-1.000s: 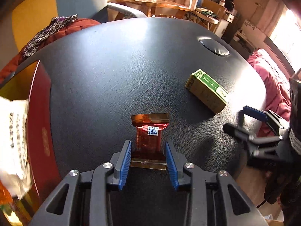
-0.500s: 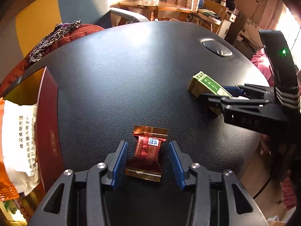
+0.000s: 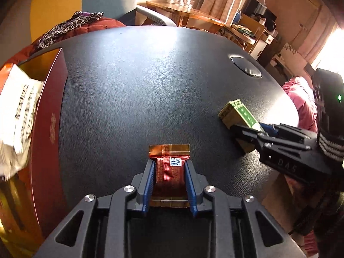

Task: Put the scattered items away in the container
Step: 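Close the left tool on the red candy while the right tool grasps the green tea box, then carry the red candy and the tea box to the gold tray with both tools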

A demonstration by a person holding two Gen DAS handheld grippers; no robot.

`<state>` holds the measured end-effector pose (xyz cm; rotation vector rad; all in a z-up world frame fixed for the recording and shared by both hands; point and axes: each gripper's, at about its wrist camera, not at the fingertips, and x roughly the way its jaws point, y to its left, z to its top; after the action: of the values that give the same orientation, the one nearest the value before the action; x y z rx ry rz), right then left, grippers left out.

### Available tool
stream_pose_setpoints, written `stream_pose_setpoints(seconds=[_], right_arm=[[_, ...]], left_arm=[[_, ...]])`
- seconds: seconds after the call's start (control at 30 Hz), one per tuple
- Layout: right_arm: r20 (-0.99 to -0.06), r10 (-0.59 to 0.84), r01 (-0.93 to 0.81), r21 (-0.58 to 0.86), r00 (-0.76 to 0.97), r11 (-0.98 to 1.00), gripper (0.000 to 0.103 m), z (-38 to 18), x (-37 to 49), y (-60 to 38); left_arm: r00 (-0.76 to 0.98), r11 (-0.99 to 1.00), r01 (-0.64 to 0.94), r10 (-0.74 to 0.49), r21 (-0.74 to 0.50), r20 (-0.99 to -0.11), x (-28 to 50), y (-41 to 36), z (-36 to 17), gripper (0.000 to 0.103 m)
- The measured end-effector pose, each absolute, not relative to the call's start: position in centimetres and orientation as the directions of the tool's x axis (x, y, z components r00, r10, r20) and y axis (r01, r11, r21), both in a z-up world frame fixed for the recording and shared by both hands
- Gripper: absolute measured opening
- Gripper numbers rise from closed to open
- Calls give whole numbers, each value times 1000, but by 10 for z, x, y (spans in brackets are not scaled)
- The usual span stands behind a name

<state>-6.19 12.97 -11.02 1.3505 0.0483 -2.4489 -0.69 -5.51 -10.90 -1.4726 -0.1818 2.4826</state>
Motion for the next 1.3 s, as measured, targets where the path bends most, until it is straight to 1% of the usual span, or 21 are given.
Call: stream_pose_setpoints(seconds=[0.07,0.13,0.27,0.33,0.43,0.5,0.57,0.6,0.77,0.87,0.97,1.07,1.17,1.3], right_arm=[[-825,-283,313,137,-490,-940,32,-111,-56,128],[-823,-284,311,138,-493,-940,32,-112,-50,127],[-823,-284,308,141,-491,-941,34,-112,-46,127],[-824,-286,308,143,-490,-940,34,-112,-44,127],[-823,-278,311,131,-495,-941,34,-113,-42,126],[-823,-273,313,123,-498,-942,34,-113,-41,125],[-821,-270,316,116,-503,-942,34,-114,-40,125],[-820,-268,317,112,-506,-942,33,-114,-39,124],[-817,-257,313,99,-516,-944,32,-112,-35,122],[-818,-260,317,100,-514,-943,31,-110,-32,119],[-814,-262,327,95,-518,-940,31,-106,-29,113],[-812,-261,341,81,-522,-936,31,-101,-26,106],[-809,-264,357,73,-525,-931,31,-96,-23,98],[-801,-276,398,51,-532,-916,31,-89,-17,83]], left_arm=[[-454,-961,-161,275,-226,-848,1,-53,-109,27],[-468,-968,-165,245,-189,-849,7,-50,-106,27],[-464,-971,-166,230,-171,-856,12,-51,-104,43],[-463,-974,-170,212,-148,-861,10,-48,-104,44],[-465,-977,-172,190,-123,-865,9,-46,-104,43],[-476,-981,-169,162,-91,-865,10,-44,-104,33],[-483,-982,-162,162,-94,-860,11,-47,-103,28],[-486,-982,-157,166,-102,-858,13,-49,-103,28],[-511,-979,-152,196,-137,-837,23,-57,-92,27],[-536,-979,-150,196,-136,-821,21,-53,-95,27],[-569,-978,-158,203,-136,-797,25,-51,-84,27],[-600,-978,-152,204,-140,-774,39,-66,-71,27],[-625,-980,-133,200,-149,-754,39,-71,-62,27],[-673,-979,-70,188,-191,-715,43,-94,-42,27]])
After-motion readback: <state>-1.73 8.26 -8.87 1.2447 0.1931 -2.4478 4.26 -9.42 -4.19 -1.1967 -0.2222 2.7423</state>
